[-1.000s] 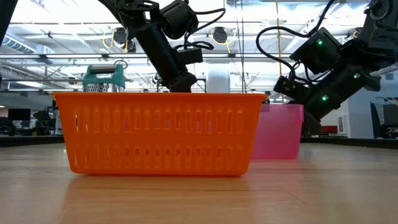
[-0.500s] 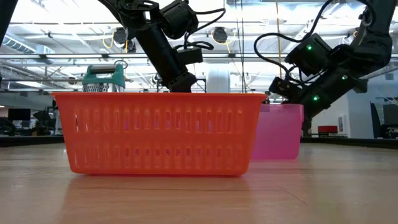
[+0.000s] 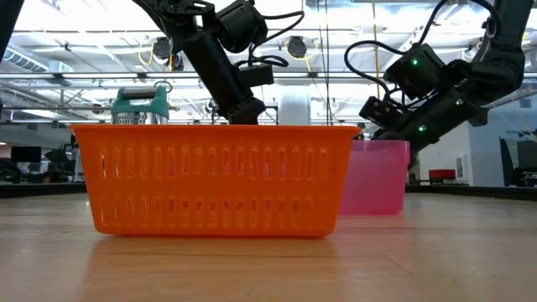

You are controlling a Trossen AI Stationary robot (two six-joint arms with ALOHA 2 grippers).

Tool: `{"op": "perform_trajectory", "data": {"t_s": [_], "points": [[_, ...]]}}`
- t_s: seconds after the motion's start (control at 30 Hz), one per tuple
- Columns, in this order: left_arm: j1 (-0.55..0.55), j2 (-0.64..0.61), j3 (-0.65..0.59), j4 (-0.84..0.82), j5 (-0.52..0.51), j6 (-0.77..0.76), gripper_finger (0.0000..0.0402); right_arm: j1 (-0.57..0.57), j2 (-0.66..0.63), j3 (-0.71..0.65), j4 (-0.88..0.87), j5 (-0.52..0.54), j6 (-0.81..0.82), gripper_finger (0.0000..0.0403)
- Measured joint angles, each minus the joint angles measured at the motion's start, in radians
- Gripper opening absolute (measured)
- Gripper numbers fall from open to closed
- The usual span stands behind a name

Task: Pick & Place Kitchen Items
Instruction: Put the brown food coloring bottle into the red bin

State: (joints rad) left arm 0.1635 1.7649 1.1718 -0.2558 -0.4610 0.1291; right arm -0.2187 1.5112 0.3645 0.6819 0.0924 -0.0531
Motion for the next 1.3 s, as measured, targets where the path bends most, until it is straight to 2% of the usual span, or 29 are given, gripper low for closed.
{"op": "perform_trajectory", "data": {"t_s": [0.1,0.67,1.03,1.3], "points": [[0.0,0.0,0.0,0.003,0.0,0.0,0.0166,-0.005,0.0,0.0,0.0,-0.043,-0.004,0.012],[0.001,0.0,0.0,0.023,0.0,-0.001,0.0166,-0.005,0.011,0.0,0.006,-0.046,-0.038,0.0125],[0.001,0.0,0.0,0.024,0.0,-0.001,0.0166,-0.004,0.023,0.0,0.029,-0.087,-0.038,0.0125],[0.001,0.0,0.0,0.025,0.0,-0.001,0.0166,-0.014,0.091,0.006,0.063,-0.095,-0.035,0.0125]]}}
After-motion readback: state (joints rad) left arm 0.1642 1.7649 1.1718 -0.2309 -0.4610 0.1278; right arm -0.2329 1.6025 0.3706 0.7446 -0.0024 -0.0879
